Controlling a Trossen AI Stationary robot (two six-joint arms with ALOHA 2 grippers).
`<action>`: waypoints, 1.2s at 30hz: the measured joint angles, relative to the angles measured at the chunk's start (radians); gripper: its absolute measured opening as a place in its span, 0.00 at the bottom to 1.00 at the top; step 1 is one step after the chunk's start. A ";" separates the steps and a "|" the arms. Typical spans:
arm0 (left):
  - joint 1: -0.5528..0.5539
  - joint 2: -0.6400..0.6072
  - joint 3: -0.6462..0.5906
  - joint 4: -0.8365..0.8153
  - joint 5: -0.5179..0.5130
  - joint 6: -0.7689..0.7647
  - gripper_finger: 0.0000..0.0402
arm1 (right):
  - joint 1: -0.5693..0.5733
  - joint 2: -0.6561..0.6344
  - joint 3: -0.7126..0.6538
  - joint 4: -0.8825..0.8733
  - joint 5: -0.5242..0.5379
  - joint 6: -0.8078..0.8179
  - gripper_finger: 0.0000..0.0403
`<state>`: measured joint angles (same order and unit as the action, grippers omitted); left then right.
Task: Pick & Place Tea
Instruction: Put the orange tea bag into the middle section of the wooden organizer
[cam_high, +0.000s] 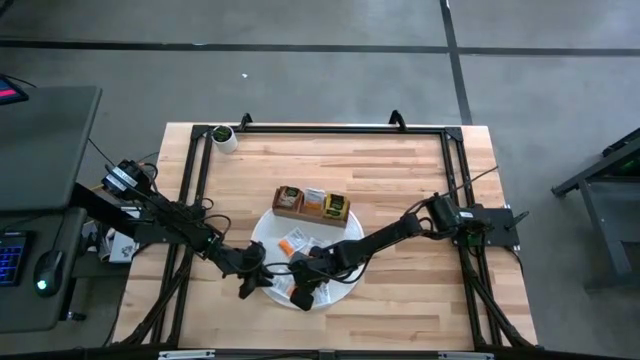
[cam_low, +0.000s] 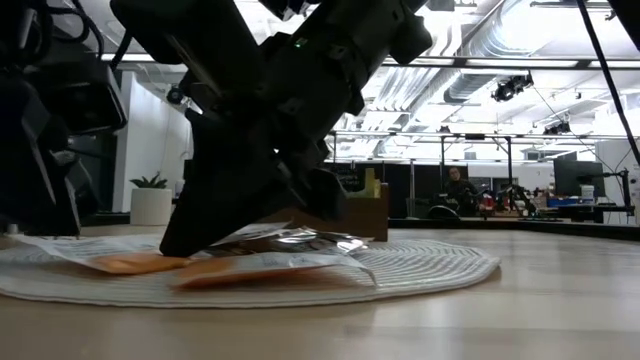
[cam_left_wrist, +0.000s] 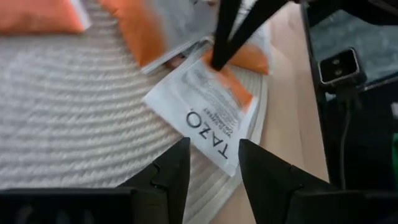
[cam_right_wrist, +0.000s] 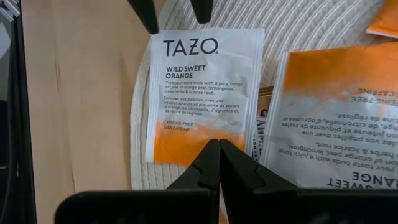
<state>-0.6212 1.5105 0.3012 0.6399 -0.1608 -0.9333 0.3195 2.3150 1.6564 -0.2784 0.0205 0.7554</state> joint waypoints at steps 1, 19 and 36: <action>0.000 0.000 0.000 -0.006 -0.003 -0.027 0.34 | 0.000 0.000 -0.001 0.003 0.000 -0.002 0.00; 0.001 -0.003 0.004 -0.029 0.030 -0.308 0.34 | -0.014 0.003 -0.003 0.061 0.022 -0.031 0.00; -0.001 -0.002 0.003 -0.084 0.016 -0.333 0.34 | -0.038 0.005 -0.004 0.100 -0.011 -0.059 0.00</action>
<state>-0.6220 1.5085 0.3038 0.5558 -0.1450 -1.2663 0.2813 2.3196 1.6524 -0.1785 0.0093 0.6964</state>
